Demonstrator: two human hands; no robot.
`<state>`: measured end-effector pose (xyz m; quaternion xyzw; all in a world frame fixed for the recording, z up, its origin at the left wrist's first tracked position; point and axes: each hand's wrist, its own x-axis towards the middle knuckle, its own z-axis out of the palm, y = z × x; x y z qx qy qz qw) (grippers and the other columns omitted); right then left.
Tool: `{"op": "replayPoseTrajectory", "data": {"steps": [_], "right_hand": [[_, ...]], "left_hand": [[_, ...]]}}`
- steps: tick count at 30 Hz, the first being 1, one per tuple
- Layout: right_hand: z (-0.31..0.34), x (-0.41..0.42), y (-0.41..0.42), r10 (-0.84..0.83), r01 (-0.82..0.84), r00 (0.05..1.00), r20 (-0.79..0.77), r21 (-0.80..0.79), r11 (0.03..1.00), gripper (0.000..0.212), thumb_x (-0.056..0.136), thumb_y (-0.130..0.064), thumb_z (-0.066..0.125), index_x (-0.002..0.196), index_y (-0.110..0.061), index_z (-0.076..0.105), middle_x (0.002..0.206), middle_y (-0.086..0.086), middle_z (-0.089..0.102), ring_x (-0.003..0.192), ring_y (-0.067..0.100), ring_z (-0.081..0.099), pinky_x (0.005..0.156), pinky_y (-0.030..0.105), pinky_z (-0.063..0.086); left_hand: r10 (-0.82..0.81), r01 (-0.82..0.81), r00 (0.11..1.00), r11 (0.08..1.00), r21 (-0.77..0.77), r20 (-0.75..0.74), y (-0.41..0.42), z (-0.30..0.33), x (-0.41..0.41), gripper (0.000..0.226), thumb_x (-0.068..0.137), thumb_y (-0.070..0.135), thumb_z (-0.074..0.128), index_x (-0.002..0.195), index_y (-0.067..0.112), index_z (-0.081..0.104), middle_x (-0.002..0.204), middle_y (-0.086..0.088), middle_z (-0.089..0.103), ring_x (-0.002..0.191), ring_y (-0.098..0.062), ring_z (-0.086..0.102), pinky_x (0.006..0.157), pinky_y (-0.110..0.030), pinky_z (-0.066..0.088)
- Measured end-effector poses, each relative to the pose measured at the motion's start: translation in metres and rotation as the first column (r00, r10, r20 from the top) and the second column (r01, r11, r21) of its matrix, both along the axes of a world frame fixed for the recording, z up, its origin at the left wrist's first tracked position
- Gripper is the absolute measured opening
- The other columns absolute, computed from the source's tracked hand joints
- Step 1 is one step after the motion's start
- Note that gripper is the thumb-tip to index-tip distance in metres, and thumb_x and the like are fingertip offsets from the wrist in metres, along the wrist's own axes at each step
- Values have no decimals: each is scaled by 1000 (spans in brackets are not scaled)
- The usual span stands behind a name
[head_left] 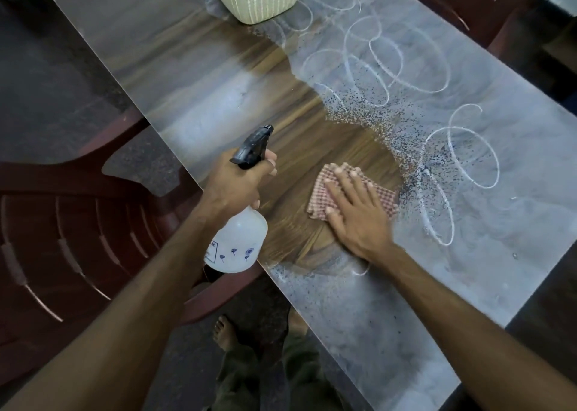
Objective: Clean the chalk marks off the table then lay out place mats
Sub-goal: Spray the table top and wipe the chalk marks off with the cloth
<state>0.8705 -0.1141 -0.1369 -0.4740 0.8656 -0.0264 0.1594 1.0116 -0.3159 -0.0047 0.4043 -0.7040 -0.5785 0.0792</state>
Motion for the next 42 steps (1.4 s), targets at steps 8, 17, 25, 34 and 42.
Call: {"op": "replayPoseTrajectory", "data": {"steps": [8, 17, 25, 34, 42], "right_hand": [[4, -129, -69, -312, 310, 949, -42, -41, 950, 67, 100, -54, 11, 159, -24, 4, 167, 7, -2, 153, 28, -5, 123, 49, -4], [-1, -49, -57, 23, -25, 999, -33, -74, 997, 64, 100, -53, 17, 159, -27, 14, 167, -1, 2, 153, 22, 1, 123, 42, -2], [-4, -152, -42, -327, 324, 943, -55, -64, 944, 69, 100, -63, 11, 158, -27, 10, 167, 6, 0, 153, 26, -3, 122, 51, -4], [-2, -95, -115, -9, 5, 998, -64, -59, 998, 66, 100, -57, 13, 158, -27, 8, 167, 4, -3, 153, 26, -2, 120, 45, -9], [-5, -99, 20, -159, 157, 985, -63, -40, 987, 66, 98, -62, 11, 158, -33, 9, 166, -1, -3, 153, 21, -3, 121, 46, -6]], "left_hand": [[-17, 17, 1000, 1000, 7, -23, -6, -7, -24, 10, 94, 22, 60, 99, 19, 68, 95, 0, 74, 34, -14, 49, 50, -28, 49], [-22, 22, 1000, 1000, 15, -16, -1, -6, -36, 8, 94, 19, 61, 98, 18, 67, 94, -3, 74, 34, -13, 49, 51, -31, 49], [-16, 16, 999, 1000, 7, -31, -10, -13, -34, 7, 94, 21, 61, 95, 19, 67, 95, -1, 74, 33, -13, 47, 58, -37, 53], [-14, 13, 1000, 1000, -21, -26, -3, -10, -40, 7, 93, 20, 61, 97, 16, 67, 98, -2, 73, 35, -14, 50, 60, -20, 53], [-18, 18, 1000, 999, 33, -20, 17, -5, -32, 8, 93, 15, 61, 97, 10, 66, 97, -4, 73, 34, -17, 47, 54, -34, 48]]}}
